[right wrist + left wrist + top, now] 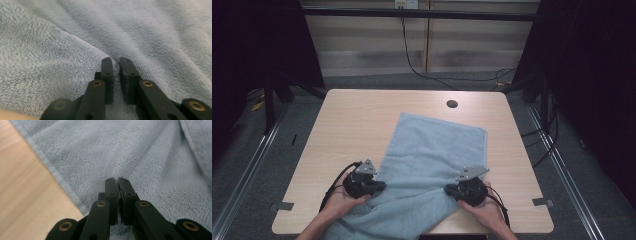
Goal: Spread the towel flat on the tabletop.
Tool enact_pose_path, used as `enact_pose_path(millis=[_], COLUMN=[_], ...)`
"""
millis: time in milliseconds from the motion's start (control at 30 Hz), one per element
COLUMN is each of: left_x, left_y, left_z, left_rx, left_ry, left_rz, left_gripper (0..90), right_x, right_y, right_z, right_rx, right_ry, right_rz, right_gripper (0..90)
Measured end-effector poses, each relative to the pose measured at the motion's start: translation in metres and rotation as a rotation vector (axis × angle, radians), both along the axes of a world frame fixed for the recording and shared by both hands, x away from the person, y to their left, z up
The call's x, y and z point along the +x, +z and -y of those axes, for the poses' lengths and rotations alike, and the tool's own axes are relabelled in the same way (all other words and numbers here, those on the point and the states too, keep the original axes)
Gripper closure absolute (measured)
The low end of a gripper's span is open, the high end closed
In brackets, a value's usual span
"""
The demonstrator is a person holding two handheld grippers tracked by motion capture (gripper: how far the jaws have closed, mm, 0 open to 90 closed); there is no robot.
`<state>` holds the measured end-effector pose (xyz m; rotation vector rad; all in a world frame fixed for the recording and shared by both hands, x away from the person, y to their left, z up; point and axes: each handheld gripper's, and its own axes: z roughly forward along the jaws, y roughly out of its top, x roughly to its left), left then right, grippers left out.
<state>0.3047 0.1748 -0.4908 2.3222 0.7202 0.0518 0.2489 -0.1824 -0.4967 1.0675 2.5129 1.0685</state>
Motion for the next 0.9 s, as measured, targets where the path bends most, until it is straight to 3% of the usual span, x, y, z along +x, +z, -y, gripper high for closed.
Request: enact_pose_path(millis=[100, 133, 233, 367, 433, 600, 667, 833, 900], left_x=[0.015, 0.019, 0.028, 0.043, 0.05, 0.059, 0.063, 0.071, 0.07], left_y=[0.001, 0.001, 0.003, 0.003, 0.003, 0.002, 0.002, 0.011, 0.015], left_z=[0.001, 0.001, 0.005, 0.004, 0.001, -0.004, -0.006, -0.003, -0.003], left_rx=[-0.013, -0.03, -0.019, -0.04, -0.085, -0.119, -0.141, -0.175, -0.197], left_ry=[0.022, 0.034, 0.046, 0.077, 0.107, 0.134, 0.144, 0.159, 0.165], left_rz=[-0.053, -0.061, -0.06, -0.097, -0.111, -0.129, -0.153, -0.133, -0.121], left_gripper=[86.8, 86.9, 87.2, 87.3, 87.5, 87.5, 87.4, 86.6, 81.1], right_x=[0.018, 0.024, 0.044, 0.066, 0.075, 0.09, 0.094, 0.106, 0.107], right_y=[0.0, 0.001, 0.001, 0.002, 0.001, 0.002, 0.002, 0.004, 0.002], right_z=[0.002, 0.002, 0.008, 0.016, 0.027, 0.045, 0.048, 0.057, 0.058], right_rx=[-0.011, -0.022, -0.026, -0.06, -0.038, -0.018, -0.033, -0.016, -0.005], right_ry=[-0.026, -0.037, -0.079, -0.139, -0.173, -0.255, -0.273, -0.347, -0.355], right_rz=[-0.003, -0.004, -0.006, 0.016, 0.002, 0.01, 0.023, 0.04, 0.028], right_gripper=[86.7, 87.2, 88.4, 89.1, 89.3, 89.6, 89.6, 89.7, 89.3])
